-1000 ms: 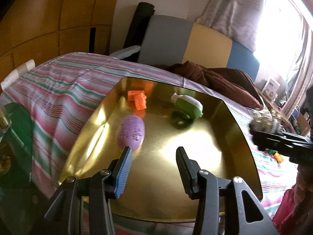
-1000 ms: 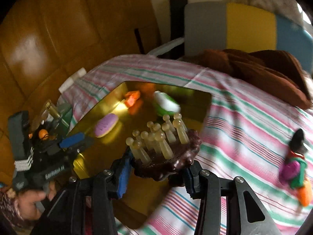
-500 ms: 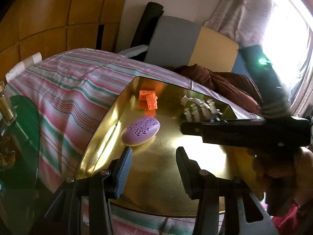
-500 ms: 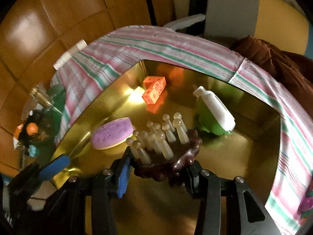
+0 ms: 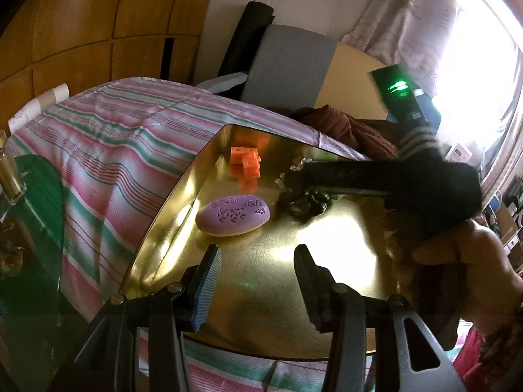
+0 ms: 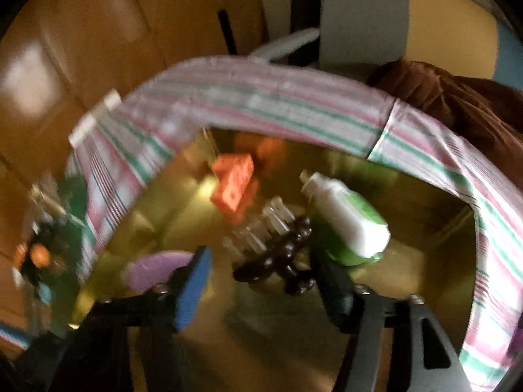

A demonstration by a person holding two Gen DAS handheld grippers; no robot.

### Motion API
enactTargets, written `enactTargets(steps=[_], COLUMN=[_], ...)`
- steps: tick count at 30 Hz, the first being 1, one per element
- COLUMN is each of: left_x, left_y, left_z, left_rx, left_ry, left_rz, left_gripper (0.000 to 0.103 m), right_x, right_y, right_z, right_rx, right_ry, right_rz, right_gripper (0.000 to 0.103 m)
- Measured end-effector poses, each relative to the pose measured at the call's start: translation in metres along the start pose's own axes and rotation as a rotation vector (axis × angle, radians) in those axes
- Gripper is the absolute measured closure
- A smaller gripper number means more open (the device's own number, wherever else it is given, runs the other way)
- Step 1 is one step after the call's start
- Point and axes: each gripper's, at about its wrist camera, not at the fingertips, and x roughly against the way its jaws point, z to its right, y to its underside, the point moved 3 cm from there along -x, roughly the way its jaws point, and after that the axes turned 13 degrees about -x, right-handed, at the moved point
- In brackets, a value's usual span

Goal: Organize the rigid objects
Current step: 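Carry the brown pegged toy into the tray and release with the right tool, then move both tools from the tray back toward the toy pile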

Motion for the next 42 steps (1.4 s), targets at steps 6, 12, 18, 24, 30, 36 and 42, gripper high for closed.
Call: enactTargets(steps=[6, 12, 18, 24, 30, 36, 42], left_x=[-0.002, -0.001, 0.001, 0.002, 0.006, 0.009, 0.014], left_y=[0.002, 0.002, 0.001, 0.004, 0.005, 0.009, 0.013], left_z=[0.002, 0.010, 0.017, 0.025, 0.042, 0.061, 0.082], left_rx=[-0.004, -0.030, -0.052, -0.074, -0.122, -0.178, -0.245], left_ry=[0.000, 0.004, 0.011, 0.029, 0.096, 0.124, 0.160], left_rz=[-0.007, -0.005, 0.004, 0.001, 0.019, 0.020, 0.039], left_gripper=[0.056, 0.056, 0.056, 0.056, 0.056, 0.056, 0.056], right_x=[0.030, 0.046, 0.073, 0.097, 0.109, 0.119, 0.134], right_y=[0.011, 0.028, 0.044, 0.057, 0.066, 0.080, 0.098], right_z=[-0.001, 0.000, 0.005, 0.026, 0.054, 0.084, 0.122], right_rx=[0.068, 0.063, 0.037, -0.026, -0.085, -0.149, -0.170], right_ry=[0.006, -0.015, -0.049, -0.056, -0.031, -0.013, 0.059], right_rz=[0.038, 0.047, 0.100, 0.133, 0.148, 0.148, 0.151], right_gripper=[0.037, 0.037, 0.036, 0.034, 0.034, 0.034, 0.033])
